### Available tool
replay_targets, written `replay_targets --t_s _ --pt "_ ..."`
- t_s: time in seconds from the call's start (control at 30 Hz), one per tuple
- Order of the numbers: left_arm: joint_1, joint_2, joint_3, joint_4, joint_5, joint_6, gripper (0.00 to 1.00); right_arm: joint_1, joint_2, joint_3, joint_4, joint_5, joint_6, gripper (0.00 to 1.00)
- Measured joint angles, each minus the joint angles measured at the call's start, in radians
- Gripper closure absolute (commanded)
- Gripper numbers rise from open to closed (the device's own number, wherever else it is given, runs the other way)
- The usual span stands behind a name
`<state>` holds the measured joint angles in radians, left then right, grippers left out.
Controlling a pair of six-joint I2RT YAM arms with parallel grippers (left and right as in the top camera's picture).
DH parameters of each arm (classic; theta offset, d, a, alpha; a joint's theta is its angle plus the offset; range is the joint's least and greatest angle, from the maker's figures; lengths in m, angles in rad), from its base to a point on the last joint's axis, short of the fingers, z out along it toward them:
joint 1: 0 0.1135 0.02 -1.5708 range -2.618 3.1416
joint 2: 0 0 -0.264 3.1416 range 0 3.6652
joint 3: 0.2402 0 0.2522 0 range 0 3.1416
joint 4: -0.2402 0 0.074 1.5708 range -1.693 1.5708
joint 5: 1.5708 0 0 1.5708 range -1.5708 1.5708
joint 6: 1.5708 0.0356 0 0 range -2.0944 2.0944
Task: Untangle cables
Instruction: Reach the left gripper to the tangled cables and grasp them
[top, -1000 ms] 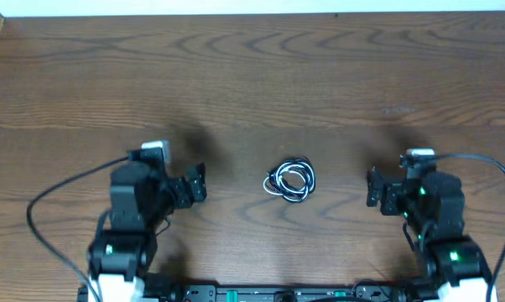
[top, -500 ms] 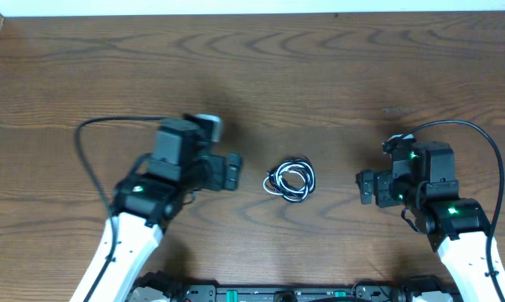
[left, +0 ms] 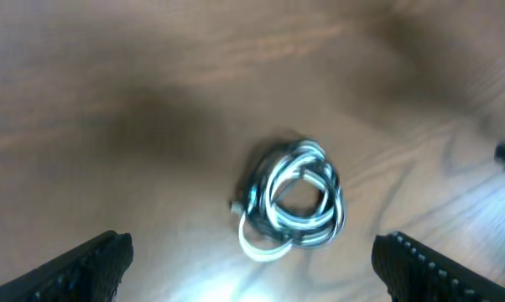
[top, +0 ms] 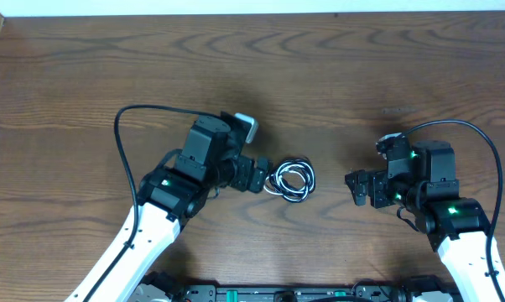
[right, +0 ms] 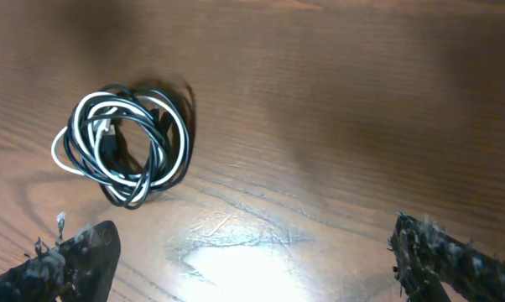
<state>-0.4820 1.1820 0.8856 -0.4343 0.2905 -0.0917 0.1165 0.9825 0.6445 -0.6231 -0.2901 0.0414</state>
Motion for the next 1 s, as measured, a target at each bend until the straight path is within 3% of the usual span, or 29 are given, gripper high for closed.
replay_targets --t_s 0.63,0.77,0.93,1.0 --pt "-0.130 0.453 0.002 0.239 0.004 -0.056 0.23 0.000 0.000 0.000 0.001 -0.008 0.000 0.01" --pt "-0.135 0.529 0.002 0.275 0.003 -0.066 0.41 0.000 0.000 0.000 0.001 -0.008 0.000 0.01" --pt "-0.135 0.547 0.002 0.290 0.003 -0.068 0.85 0.000 0.000 0.000 0.001 -0.009 0.000 0.01" --pt "-0.135 0.540 0.002 0.289 0.003 -0.069 0.92 0.000 0.000 0.000 0.001 -0.009 0.000 0.01"
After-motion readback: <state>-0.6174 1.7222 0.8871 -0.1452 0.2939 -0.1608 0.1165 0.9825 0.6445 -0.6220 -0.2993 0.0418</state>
